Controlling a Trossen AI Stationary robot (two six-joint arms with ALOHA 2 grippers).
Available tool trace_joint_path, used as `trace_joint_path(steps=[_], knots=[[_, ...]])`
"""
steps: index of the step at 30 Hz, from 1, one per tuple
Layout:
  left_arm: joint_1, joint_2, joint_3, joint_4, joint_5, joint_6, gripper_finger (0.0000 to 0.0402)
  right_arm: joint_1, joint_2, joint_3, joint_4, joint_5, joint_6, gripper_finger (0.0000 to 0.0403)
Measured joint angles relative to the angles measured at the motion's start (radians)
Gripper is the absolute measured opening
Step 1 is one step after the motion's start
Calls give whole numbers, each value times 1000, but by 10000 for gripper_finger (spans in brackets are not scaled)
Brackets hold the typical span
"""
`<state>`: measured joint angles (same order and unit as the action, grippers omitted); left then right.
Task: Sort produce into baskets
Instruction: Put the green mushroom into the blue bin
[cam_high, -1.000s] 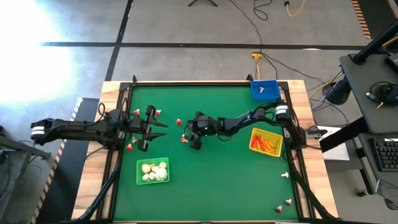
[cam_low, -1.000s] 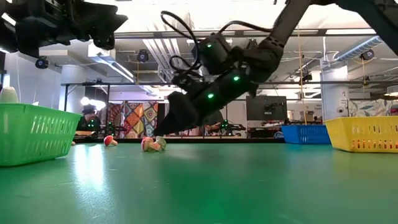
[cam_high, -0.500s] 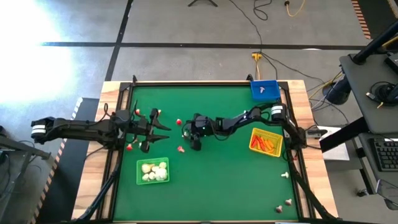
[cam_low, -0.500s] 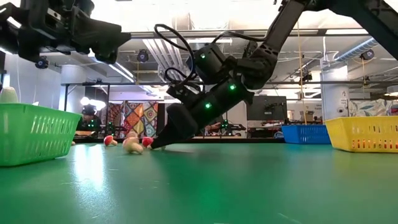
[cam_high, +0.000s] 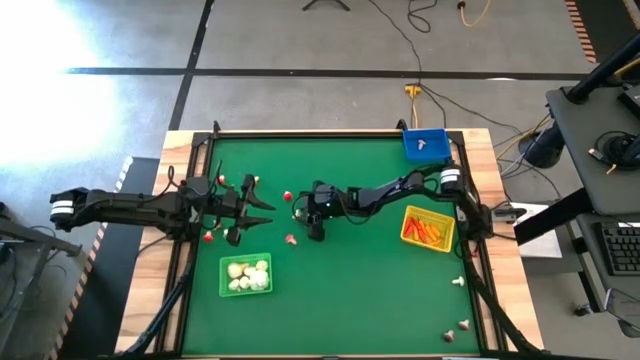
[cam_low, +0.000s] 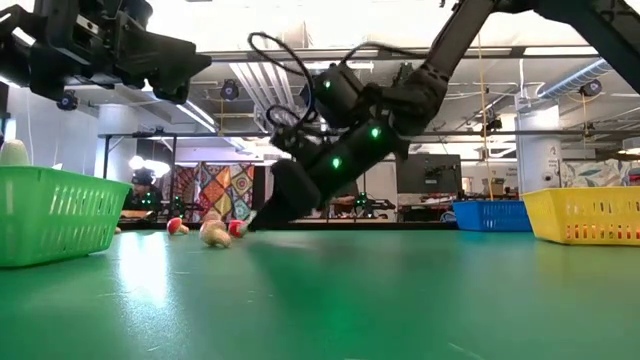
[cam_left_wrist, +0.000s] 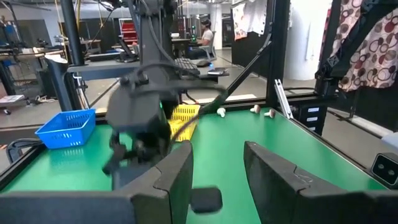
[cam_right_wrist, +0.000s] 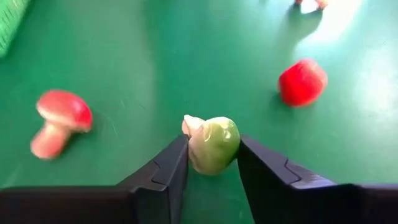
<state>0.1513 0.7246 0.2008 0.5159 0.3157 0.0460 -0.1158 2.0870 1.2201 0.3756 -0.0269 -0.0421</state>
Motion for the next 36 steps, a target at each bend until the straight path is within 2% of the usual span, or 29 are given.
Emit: trace_joint_path(steps=[9,11,16,21,26,31,36], knots=[[0,-4,0,-10,1,1,127,-3,-220,1,-299,26,6,81],[0,-5,0,-11,1,0,127,-2,-285,2,-370,98,5,80],[0,-16,-2,-11,11,-2,127,-18,-425,1,-565,390,31,84],[0,-33,-2,-14,36,-3,127,-66,-549,-9,-737,618,146,77],[0,-75,-7,-16,72,21,127,-156,-627,-96,-819,642,256,77],[0,-140,-29,-17,65,23,127,-242,-672,-220,-824,640,359,75],[1,-180,-33,-18,61,24,127,-314,-720,-255,-814,633,399,79]])
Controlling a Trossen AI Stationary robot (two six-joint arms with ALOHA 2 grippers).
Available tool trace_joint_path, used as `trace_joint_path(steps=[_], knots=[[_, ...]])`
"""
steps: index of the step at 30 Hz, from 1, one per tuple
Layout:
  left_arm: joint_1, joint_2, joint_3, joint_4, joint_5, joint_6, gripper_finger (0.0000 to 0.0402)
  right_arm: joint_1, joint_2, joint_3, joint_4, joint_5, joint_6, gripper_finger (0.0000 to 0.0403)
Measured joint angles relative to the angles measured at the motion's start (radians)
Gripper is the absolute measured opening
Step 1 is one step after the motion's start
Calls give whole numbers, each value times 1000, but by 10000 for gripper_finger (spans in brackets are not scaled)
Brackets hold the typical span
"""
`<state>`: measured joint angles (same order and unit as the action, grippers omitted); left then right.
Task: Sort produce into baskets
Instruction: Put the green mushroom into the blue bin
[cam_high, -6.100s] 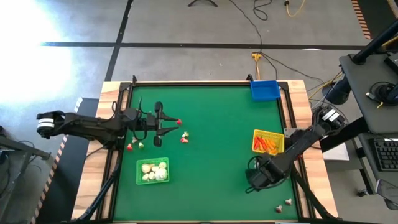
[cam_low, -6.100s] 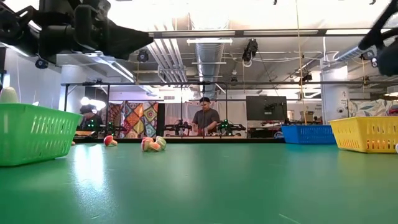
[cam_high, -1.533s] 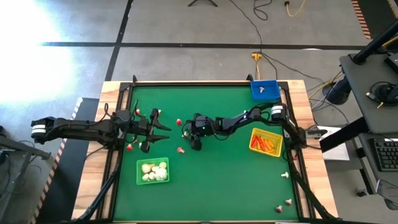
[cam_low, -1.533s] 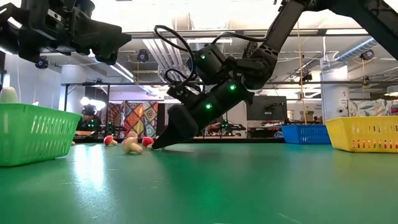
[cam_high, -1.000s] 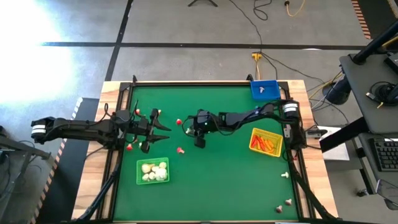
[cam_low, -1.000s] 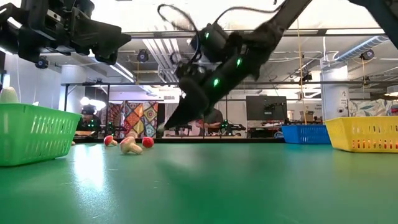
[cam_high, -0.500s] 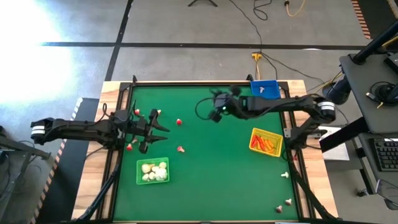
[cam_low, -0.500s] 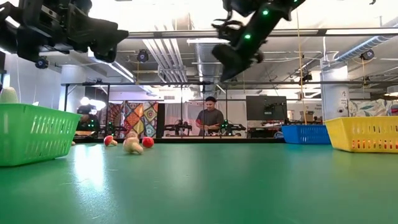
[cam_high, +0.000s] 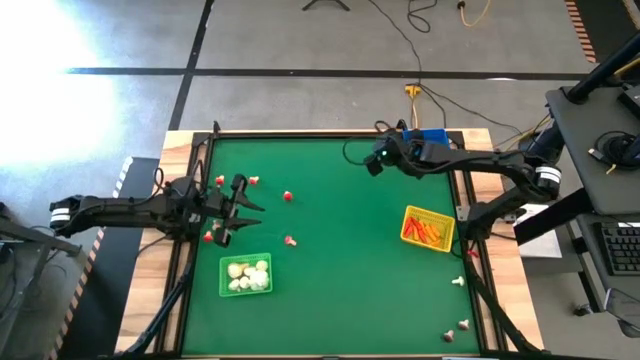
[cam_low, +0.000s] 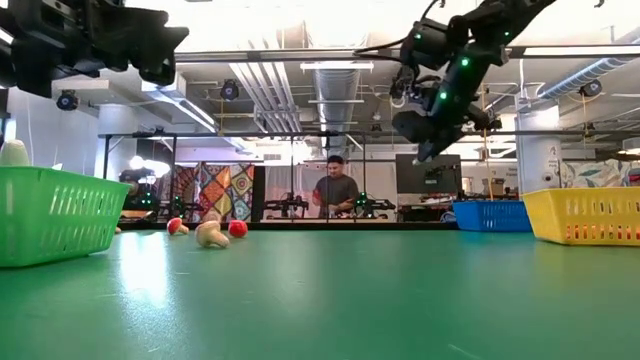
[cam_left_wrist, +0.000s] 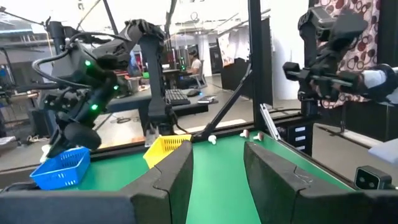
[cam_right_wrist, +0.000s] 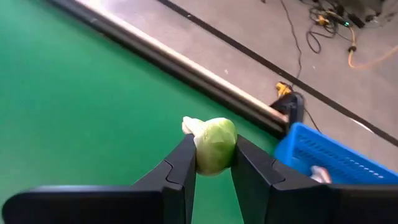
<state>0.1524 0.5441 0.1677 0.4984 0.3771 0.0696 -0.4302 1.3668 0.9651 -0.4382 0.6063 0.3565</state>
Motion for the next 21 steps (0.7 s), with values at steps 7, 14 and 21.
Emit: trace_joint_path(steps=[7,14,21], knots=[[-1,-23,0,3,0,28,127,-94,-31,-4,0,-18,0,74],[-8,-68,-15,3,110,78,127,-122,-10,-18,-6,-83,21,79],[-8,-74,-42,-9,-178,69,127,-171,-9,-49,-23,-12,109,74]])
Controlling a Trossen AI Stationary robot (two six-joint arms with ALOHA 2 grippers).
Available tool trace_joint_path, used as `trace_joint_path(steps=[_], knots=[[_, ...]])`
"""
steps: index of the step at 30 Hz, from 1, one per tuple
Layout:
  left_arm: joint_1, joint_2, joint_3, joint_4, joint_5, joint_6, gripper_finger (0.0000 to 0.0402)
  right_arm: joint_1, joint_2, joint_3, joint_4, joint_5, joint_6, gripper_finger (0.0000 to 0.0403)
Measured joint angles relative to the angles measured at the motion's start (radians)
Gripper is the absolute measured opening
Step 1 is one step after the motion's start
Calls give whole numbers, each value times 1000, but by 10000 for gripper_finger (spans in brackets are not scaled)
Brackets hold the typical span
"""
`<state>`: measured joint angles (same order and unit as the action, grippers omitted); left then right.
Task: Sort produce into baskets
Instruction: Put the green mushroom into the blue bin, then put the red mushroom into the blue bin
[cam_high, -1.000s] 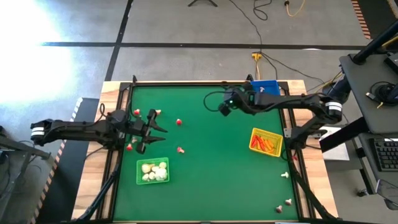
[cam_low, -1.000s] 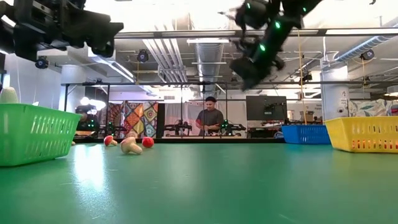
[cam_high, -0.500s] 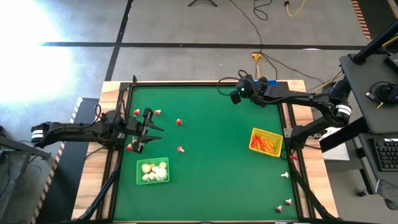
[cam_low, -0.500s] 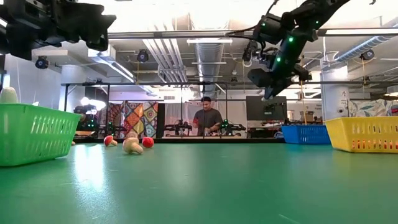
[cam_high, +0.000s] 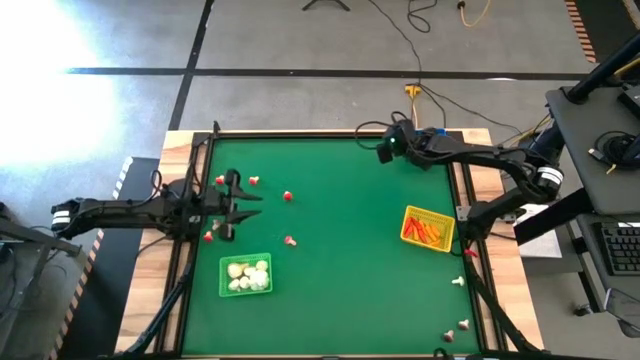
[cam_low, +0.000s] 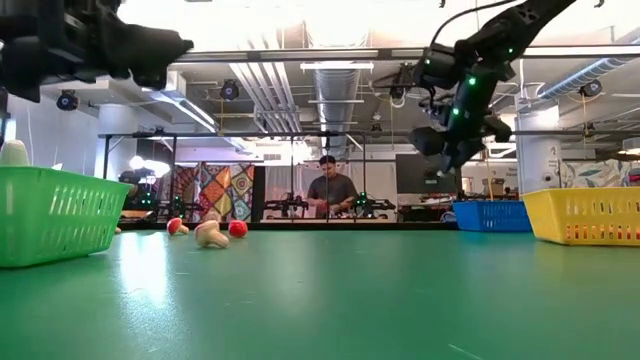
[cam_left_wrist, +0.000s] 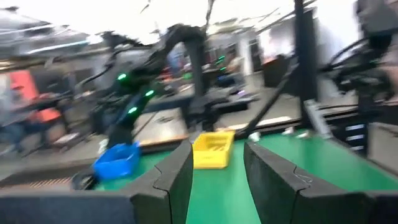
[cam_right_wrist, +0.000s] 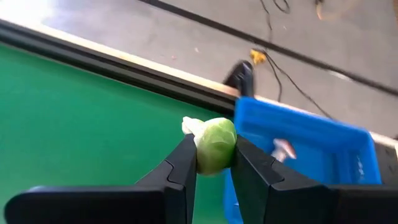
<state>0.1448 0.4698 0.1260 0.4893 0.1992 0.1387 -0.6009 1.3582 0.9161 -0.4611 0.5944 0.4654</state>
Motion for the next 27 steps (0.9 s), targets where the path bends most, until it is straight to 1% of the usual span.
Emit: trace_joint_path(steps=[3,5,7,9,14,18,24,27], knots=[[0,0,-4,-5,-50,6,127,-10,0,-14,-10,2,43,79],[0,0,-4,-8,-57,6,127,-22,1,-24,-10,17,39,83],[0,-1,-4,-8,-59,6,127,-57,4,-26,2,17,41,82],[0,-1,-4,-8,-59,6,127,-120,11,-29,-4,-24,41,78],[0,-1,-1,-15,-59,5,127,-294,51,-26,-22,-207,87,76],[0,-1,5,-19,-59,-15,127,-348,109,-23,-28,-279,76,96],[0,-1,5,-22,-59,-16,127,-370,175,-23,-29,-266,115,135],[0,-1,5,-23,-59,-50,127,-364,165,-23,-32,-216,55,162]])
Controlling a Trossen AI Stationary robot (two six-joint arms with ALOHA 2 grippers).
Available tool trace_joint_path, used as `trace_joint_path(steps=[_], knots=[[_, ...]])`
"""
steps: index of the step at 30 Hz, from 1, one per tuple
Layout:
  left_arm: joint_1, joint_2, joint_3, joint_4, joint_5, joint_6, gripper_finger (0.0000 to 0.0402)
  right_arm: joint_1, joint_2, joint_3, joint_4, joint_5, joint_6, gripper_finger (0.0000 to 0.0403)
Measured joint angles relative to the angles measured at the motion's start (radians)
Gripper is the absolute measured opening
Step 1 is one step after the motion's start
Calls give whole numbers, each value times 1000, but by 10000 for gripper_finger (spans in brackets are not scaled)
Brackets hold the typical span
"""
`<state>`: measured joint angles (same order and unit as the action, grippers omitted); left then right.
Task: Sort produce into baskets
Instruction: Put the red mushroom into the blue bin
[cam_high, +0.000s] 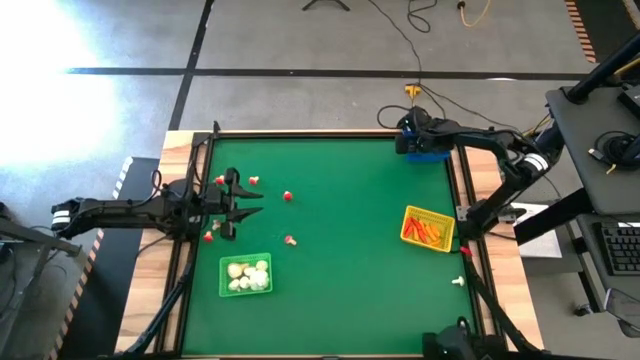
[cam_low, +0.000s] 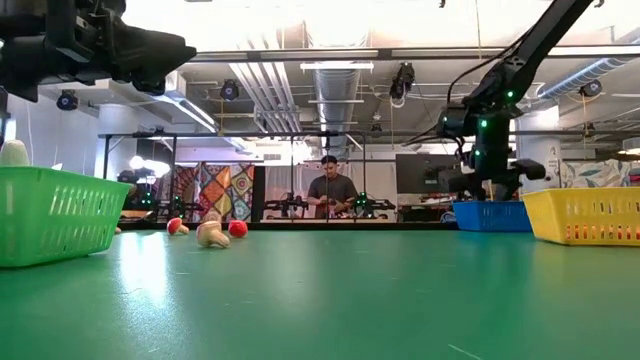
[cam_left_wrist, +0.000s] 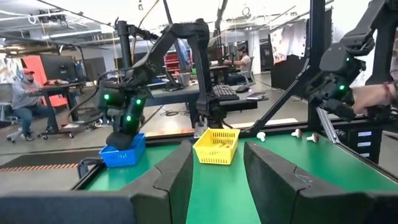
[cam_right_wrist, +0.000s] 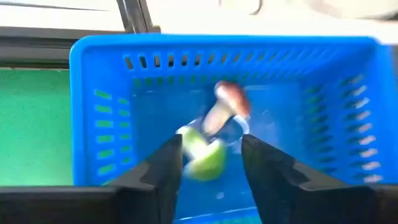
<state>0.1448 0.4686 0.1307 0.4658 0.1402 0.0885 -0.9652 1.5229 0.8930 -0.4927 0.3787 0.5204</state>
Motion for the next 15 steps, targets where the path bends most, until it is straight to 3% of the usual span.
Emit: trace_joint_path(steps=[9,15], knots=[[0,-6,1,-3,0,-7,127,42,-137,41,-3,76,-37,264],[0,-6,-13,-7,0,-56,127,273,-246,54,68,128,-172,282]])
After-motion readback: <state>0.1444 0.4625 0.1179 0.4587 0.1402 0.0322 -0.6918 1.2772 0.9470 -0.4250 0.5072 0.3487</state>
